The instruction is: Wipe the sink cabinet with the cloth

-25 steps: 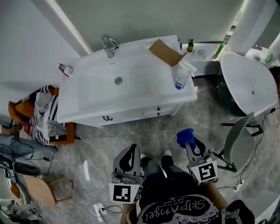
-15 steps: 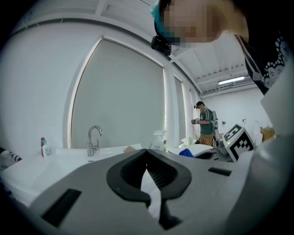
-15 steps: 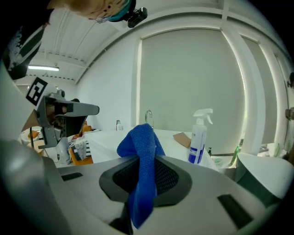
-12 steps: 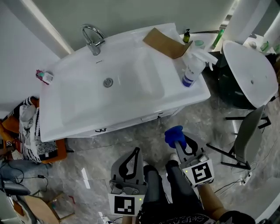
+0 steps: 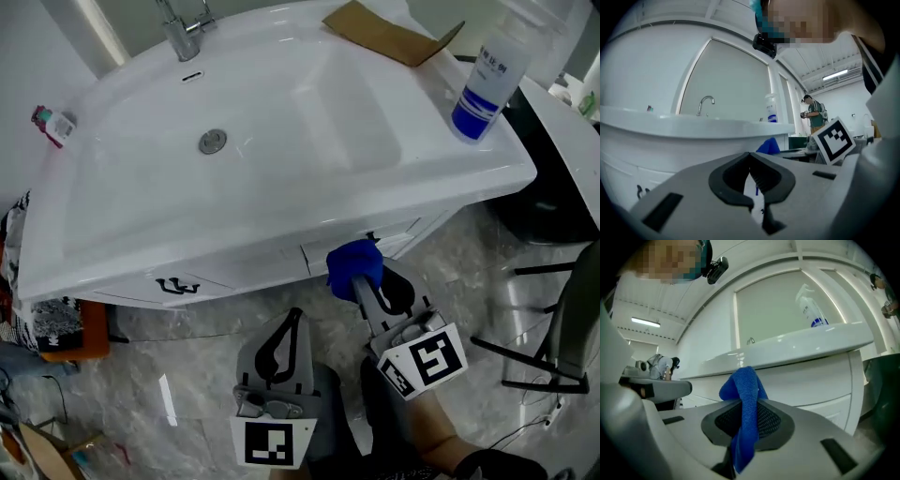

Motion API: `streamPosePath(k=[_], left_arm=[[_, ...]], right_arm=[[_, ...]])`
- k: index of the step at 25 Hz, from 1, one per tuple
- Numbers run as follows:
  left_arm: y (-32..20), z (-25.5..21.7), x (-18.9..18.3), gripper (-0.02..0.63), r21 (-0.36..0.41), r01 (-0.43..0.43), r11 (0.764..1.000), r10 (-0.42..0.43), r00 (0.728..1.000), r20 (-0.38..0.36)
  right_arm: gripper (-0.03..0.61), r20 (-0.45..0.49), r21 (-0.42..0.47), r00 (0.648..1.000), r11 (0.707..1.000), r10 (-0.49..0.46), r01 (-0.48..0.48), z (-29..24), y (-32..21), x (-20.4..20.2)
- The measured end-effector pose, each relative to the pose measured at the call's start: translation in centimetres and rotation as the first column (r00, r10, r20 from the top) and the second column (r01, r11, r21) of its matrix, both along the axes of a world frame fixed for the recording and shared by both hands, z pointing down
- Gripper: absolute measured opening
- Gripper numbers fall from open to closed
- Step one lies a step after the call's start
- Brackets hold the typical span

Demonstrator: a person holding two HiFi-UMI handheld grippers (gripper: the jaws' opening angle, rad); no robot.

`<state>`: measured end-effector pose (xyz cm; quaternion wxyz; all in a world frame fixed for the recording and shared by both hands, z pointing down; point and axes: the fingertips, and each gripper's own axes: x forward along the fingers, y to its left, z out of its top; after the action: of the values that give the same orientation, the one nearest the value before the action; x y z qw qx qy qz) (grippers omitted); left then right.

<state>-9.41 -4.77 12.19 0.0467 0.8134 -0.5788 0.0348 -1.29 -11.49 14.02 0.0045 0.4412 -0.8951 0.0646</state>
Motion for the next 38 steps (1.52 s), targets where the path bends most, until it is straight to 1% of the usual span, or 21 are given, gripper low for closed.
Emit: streamPosePath(k=[4, 7, 9, 13, 16, 18, 20, 23, 25, 28, 30, 34, 38], left_arm=[[-1.3, 7.9, -1.1, 0.005, 0.013, 0.000, 1.000, 0.000, 1.000, -0.014], [-2.7, 11.6, -2.5, 0.005, 0.086, 0.004, 0.996, -0.004, 1.000, -0.008], [-3.5, 13.7, -3.2, 0.005, 0.092, 0.014, 0.996, -0.014, 1.000, -0.011], [-5.0, 15.8, -3.0, 0.005, 0.136, -0.002, 0.991, 0.005, 1.000, -0.028], [-5.7, 16.3, -3.1, 0.005, 0.181, 0.043, 0.983, -0.035, 0.998, -0.046], [-5.7, 17.2, -2.9, 0.005, 0.183, 0.066, 0.981, -0.058, 0.997, -0.049], [-5.7, 18.3, -2.4, 0.005, 0.168, 0.053, 0.984, -0.048, 0.998, -0.035], [-5.8, 18.6, -2.0, 0.005, 0.174, 0.041, 0.984, -0.040, 0.999, -0.006], [-5.9, 18.8, -2.0, 0.005, 0.176, 0.059, 0.983, -0.056, 0.998, -0.023], [-6.1, 19.2, -1.4, 0.005, 0.176, 0.047, 0.983, -0.043, 0.999, -0.028], [-6.1, 19.4, -1.1, 0.005, 0.174, 0.037, 0.984, -0.033, 0.999, -0.025], [-6.0, 19.6, -0.6, 0.005, 0.171, 0.021, 0.985, -0.018, 1.000, -0.017], [-5.9, 19.7, -0.2, 0.005, 0.170, 0.006, 0.985, -0.005, 1.000, -0.009]], right_arm=[[0.058, 0.023, 0.151, 1.000, 0.988, 0.010, -0.013, 3.8, -1.7, -1.6], [0.058, 0.069, 0.252, 0.997, 0.967, 0.016, -0.033, 5.1, -2.4, -2.5], [0.058, 0.095, 0.312, 0.995, 0.949, 0.007, -0.036, 5.1, -2.4, -3.1], [0.058, 0.093, 0.428, 0.996, 0.902, 0.008, -0.047, 4.9, -2.4, -4.3], [0.058, 0.101, 0.484, 0.995, 0.873, 0.014, -0.062, 4.8, -2.5, -4.8], [0.058, 0.111, 0.484, 0.994, 0.872, 0.026, -0.077, 5.1, -2.5, -4.9], [0.058, 0.111, 0.478, 0.993, 0.874, 0.036, -0.085, 5.4, -2.5, -4.9], [0.058, 0.087, 0.465, 0.996, 0.883, 0.025, -0.063, 6.0, -2.5, -4.9], [0.058, 0.070, 0.470, 0.997, 0.881, 0.016, -0.047, 6.3, -2.6, -5.0], [0.058, 0.031, 0.486, 0.999, 0.874, 0.014, -0.028, 6.5, -2.7, -5.1], [0.058, 0.017, 0.486, 1.000, 0.874, 0.005, -0.012, 6.6, -2.7, -5.1], [0.058, 0.021, 0.485, 0.999, 0.875, -0.024, 0.011, 6.5, -2.7, -5.0], [0.058, 0.025, 0.476, 1.000, 0.879, -0.011, -0.002, 6.5, -2.8, -4.7]])
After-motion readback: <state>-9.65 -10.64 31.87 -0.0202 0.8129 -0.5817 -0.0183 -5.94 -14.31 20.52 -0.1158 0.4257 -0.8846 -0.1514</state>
